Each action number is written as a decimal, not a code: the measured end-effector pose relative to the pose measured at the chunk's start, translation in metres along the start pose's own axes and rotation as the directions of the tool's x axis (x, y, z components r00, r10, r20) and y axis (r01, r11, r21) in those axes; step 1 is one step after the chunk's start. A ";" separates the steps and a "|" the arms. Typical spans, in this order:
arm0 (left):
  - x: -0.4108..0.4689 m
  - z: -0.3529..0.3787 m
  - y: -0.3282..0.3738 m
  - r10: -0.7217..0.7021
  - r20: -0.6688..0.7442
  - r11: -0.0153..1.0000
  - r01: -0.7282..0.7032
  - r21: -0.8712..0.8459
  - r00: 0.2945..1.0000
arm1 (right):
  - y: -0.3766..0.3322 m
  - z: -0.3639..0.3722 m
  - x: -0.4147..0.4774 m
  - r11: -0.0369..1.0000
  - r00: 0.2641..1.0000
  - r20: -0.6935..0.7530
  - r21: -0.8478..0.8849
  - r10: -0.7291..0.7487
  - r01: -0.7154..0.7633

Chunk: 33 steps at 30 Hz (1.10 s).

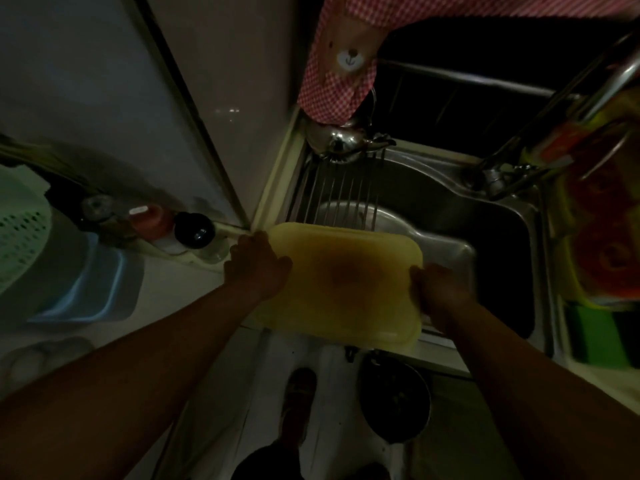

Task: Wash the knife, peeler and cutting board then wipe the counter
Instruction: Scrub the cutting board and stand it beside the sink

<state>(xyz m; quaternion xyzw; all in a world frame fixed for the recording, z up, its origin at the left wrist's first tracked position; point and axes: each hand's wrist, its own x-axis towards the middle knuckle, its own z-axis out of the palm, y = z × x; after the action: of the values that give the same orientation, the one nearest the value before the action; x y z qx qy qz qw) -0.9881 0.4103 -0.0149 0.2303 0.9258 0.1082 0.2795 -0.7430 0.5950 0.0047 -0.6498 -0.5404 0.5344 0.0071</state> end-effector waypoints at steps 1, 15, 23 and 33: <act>-0.002 0.000 0.000 0.001 -0.020 0.999 -0.002 -0.036 1.000 | -0.007 -0.007 -0.004 0.998 0.999 -0.026 0.062 -0.026 0.027; -0.091 -0.095 0.081 0.461 -0.380 0.658 -0.596 -0.460 0.802 | -0.052 -0.138 -0.053 0.849 0.852 -0.048 -0.134 -0.521 0.511; -0.136 -0.111 0.166 0.781 -0.398 0.490 -0.867 -0.086 0.481 | -0.079 -0.129 -0.122 0.325 0.448 0.124 -0.523 -0.886 0.788; -0.122 -0.121 0.167 0.861 -0.225 0.452 -0.889 -0.073 0.457 | -0.045 -0.155 -0.111 0.467 0.487 0.006 -0.269 -0.873 0.842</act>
<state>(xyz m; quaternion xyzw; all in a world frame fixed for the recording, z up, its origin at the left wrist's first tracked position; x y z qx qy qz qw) -0.9058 0.4881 0.1963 0.6389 0.6789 0.3374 0.1301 -0.6486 0.6229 0.1736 -0.3198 -0.8508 0.3458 0.2332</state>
